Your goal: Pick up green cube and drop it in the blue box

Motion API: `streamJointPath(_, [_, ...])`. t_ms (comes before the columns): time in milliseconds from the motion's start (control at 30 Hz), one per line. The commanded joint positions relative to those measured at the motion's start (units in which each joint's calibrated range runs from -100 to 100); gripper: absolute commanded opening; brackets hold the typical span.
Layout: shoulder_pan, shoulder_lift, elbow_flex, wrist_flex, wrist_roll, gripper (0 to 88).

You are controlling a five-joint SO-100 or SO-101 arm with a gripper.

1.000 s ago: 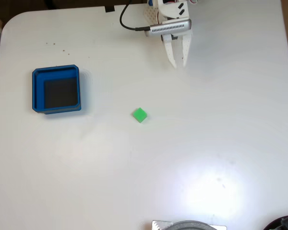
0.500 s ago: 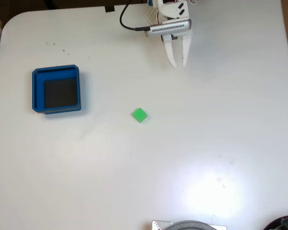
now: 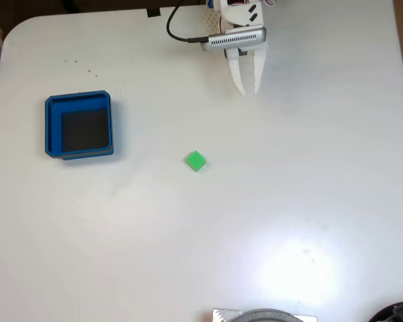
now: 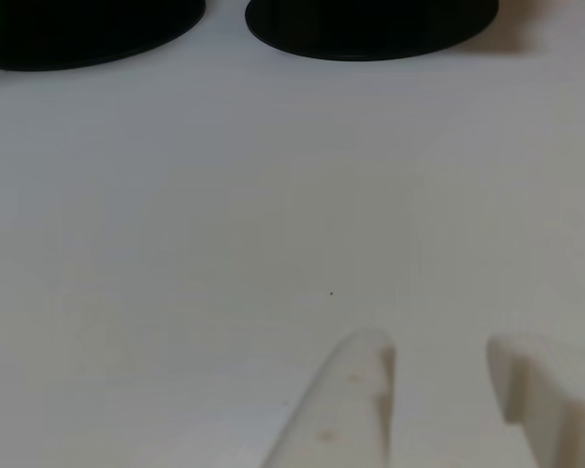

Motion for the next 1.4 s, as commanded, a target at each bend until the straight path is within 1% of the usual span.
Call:
streamJointPath(0, [0.6,-0.8,0.3,-1.1,-0.1,2.8])
streamJointPath(200, [1.0,-0.8,0.2,-1.1,-0.1,2.8])
streamJointPath(767, [15.8,-0.7,0.3,-1.1,-0.1,2.8])
streamJointPath(1133, [16.2,0.3,-2.2,-1.8,0.1,2.8])
streamJointPath(1267, [16.2,4.3,-7.7,-1.8,0.1,2.8])
streamJointPath(1367, [16.1,10.6,-14.6,-1.8,0.1,2.8])
